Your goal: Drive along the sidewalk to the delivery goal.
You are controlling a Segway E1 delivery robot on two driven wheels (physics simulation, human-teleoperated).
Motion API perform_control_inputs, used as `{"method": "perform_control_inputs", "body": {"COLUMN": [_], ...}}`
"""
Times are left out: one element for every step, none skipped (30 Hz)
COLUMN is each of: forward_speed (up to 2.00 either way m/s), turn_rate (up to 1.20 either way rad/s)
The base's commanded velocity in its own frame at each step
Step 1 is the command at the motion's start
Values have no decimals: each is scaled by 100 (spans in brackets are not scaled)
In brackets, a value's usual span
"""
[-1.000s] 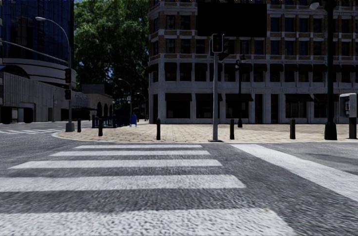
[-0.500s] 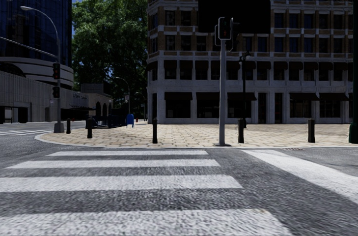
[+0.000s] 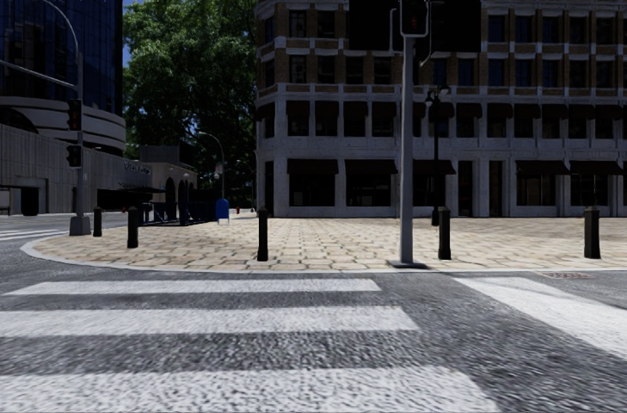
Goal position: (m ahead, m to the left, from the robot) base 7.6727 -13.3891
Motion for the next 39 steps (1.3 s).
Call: {"method": "perform_control_inputs", "body": {"forward_speed": [200, 200, 200, 200, 200, 200, 200, 200, 200, 200, 200, 200, 200, 200, 200, 200, 200, 200, 200, 200, 200, 200, 200, 200, 200, 200, 200, 200, 200, 200, 200, 200, 200, 200, 200, 200, 200, 200, 200], "turn_rate": [0, 0, 0, 0, 0, 0, 0, 0, 0, 0, 0, 0, 0, 0, 0, 0, 0, 0, 0, 0, 0, 0, 0, 0, 0, 0, 0, 0, 0, 0, 0, 0, 0, 0, 0, 0, -7, -17, -22]}}
